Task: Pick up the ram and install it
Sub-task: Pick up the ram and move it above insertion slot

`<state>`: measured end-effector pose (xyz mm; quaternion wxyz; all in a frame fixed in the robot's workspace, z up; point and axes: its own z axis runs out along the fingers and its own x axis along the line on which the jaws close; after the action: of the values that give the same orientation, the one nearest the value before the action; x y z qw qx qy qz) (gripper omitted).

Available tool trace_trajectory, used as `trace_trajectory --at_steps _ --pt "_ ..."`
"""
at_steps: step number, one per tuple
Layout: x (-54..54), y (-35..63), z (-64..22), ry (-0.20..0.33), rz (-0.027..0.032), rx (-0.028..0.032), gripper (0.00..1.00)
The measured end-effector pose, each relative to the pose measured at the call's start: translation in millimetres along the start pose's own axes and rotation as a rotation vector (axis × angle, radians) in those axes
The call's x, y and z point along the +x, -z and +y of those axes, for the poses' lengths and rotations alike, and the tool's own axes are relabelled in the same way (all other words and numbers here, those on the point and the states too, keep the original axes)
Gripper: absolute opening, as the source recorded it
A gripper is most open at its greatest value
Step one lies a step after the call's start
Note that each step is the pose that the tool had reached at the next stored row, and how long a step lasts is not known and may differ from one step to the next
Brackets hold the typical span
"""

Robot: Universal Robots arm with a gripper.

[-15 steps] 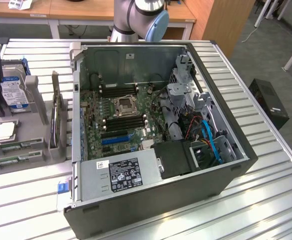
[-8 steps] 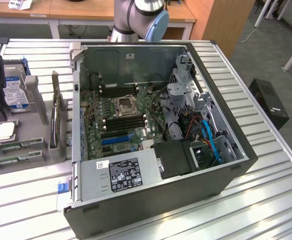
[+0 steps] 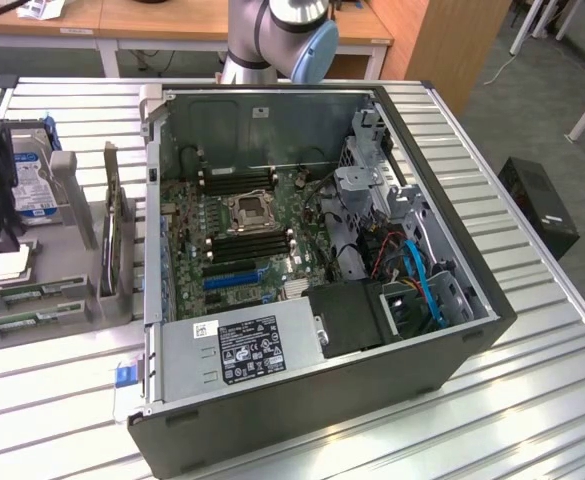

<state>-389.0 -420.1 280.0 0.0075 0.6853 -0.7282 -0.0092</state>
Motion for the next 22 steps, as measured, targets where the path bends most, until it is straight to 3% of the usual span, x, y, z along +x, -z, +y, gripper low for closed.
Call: trace_trajectory --at_steps 22 --pt "0.1 -39.9 -0.8 0.0 0.0001 -0.0001 0.27"
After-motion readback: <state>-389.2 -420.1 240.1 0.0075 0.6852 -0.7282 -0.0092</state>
